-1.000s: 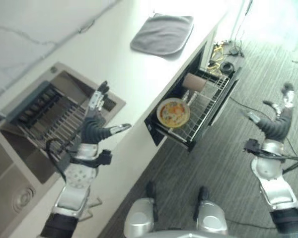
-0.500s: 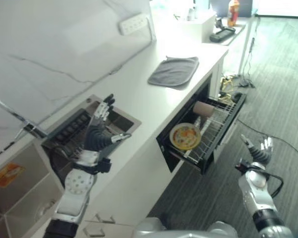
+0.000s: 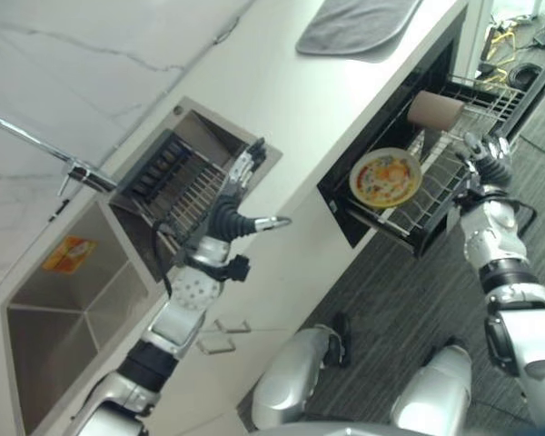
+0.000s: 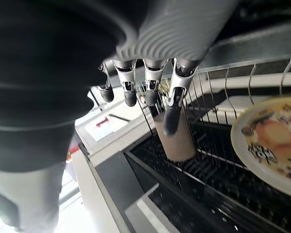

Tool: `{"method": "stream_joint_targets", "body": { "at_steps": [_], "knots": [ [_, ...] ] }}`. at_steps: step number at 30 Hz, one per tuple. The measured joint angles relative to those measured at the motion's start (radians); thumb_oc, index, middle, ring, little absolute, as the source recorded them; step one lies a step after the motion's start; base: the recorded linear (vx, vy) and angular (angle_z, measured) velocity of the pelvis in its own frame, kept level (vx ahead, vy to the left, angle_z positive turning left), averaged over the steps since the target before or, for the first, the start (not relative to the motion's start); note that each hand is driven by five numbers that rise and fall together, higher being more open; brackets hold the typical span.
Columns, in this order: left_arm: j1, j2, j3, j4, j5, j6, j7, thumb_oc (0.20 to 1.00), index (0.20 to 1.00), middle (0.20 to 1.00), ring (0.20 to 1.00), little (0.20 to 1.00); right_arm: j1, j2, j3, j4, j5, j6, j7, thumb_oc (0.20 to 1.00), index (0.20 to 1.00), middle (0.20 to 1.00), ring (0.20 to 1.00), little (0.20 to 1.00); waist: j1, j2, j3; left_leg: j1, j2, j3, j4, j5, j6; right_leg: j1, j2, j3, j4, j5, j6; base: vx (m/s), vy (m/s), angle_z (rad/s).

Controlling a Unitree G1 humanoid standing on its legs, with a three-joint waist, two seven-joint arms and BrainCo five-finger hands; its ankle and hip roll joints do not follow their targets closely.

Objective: Place the dishes in the dishwasher.

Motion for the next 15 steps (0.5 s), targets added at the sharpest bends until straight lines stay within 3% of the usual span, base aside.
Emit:
{"method": "stream_joint_targets", "body": {
  "at_steps": [3,6,10,13,15],
  "knots": [
    [-0.016,0.001,-0.001,0.002,0.000,-0.001,0.018,1.000,1.000,1.000,1.000,1.000,-0.047,0.008,0.042,0.059,0.057,0.088,0.109,1.000,1.000,1.000,1.000,1.000,0.032,-0.027,0.019,-0.063,0.011,-0.012,0.005,0.023,-0.013,-0.059,0.016,-0.004,0.018,0.002,-0.013,-0.11,-0.001,0.12],
    [-0.010,0.015,0.004,0.003,0.000,-0.004,0.020,1.000,1.000,1.000,1.000,1.000,-0.048,0.012,0.073,0.096,0.081,0.133,0.193,1.000,1.000,1.000,1.000,1.000,0.062,-0.054,0.038,-0.064,0.020,-0.027,-0.002,0.028,-0.022,-0.047,0.026,-0.026,0.010,-0.002,-0.021,-0.07,-0.032,0.12],
    [0.019,0.051,0.047,0.001,0.000,-0.027,0.013,1.000,1.000,1.000,1.000,1.000,-0.073,-0.004,0.081,0.090,0.088,0.139,0.293,1.000,1.000,1.000,1.000,1.000,0.109,-0.070,0.048,-0.031,0.030,-0.049,-0.007,0.028,-0.025,0.021,0.039,-0.065,-0.026,0.002,-0.024,-0.04,-0.077,0.14],
    [0.021,0.083,0.078,0.000,0.000,-0.051,-0.005,1.000,1.000,1.000,1.000,1.000,-0.122,0.001,0.123,0.060,0.089,0.130,0.305,1.000,1.000,1.000,1.000,1.000,0.123,-0.082,0.057,-0.030,0.037,-0.068,-0.015,0.030,-0.028,0.045,0.049,-0.092,-0.042,0.003,-0.023,-0.06,-0.115,0.13],
    [0.024,0.117,0.082,-0.001,0.000,-0.066,-0.010,1.000,1.000,1.000,1.000,1.000,-0.131,-0.003,0.142,0.054,0.082,0.089,0.295,1.000,1.000,1.000,1.000,1.000,0.135,-0.099,0.065,-0.036,0.052,-0.081,-0.022,0.035,-0.036,0.052,0.068,-0.111,-0.066,0.006,-0.029,-0.04,-0.118,0.04]
  ]
}}
